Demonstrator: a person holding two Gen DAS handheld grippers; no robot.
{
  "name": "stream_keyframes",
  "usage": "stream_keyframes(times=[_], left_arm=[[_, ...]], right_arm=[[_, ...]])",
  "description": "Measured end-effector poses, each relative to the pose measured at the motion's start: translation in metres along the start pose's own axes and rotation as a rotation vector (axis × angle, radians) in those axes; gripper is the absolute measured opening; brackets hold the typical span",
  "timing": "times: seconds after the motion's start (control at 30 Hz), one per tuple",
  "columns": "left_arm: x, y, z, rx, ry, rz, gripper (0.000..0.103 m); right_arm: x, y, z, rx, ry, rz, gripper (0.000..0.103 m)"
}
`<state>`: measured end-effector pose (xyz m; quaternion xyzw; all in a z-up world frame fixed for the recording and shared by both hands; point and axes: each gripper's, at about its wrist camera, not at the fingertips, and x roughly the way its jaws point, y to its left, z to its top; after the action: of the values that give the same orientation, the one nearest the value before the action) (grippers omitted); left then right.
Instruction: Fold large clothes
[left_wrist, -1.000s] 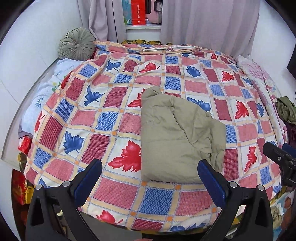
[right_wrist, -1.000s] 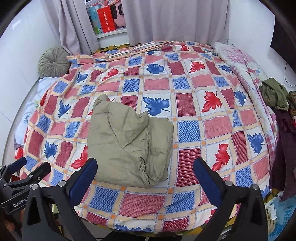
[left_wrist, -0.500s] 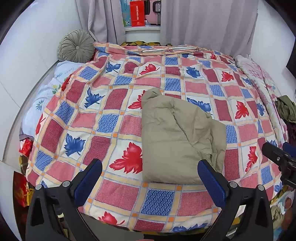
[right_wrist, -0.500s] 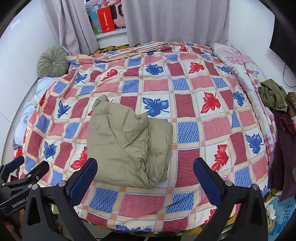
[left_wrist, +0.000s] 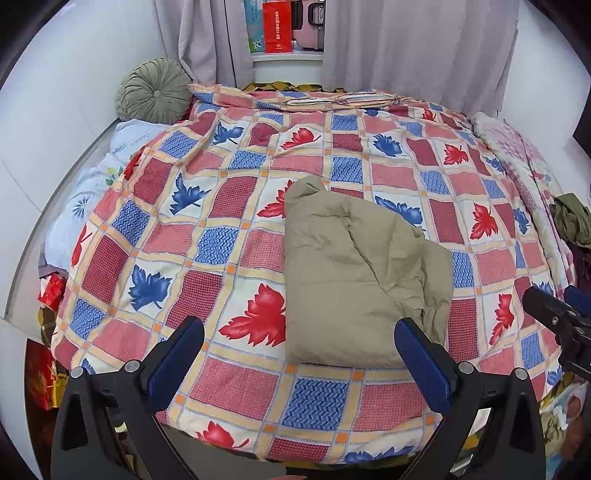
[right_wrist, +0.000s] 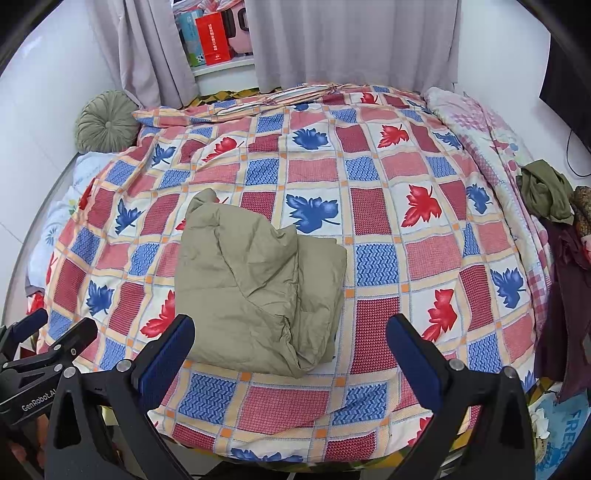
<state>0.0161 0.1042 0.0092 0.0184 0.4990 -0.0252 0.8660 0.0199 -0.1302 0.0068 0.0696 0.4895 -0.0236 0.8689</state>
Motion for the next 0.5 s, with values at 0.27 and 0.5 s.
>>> stream_keyframes(times=[0.27, 0.5], left_arm=[[0.0007, 0.0009, 0.0005, 0.002, -0.001, 0.0, 0.103], [-0.0007, 0.0018, 0.0017, 0.0, -0.001, -0.002, 0.103]], right_arm=[[0.0006, 0.0008, -0.0013, 0.001, 0.002, -0.001, 0.103], [0.0, 0.0014, -0.0012, 0.005, 0.003, 0.001, 0.103]])
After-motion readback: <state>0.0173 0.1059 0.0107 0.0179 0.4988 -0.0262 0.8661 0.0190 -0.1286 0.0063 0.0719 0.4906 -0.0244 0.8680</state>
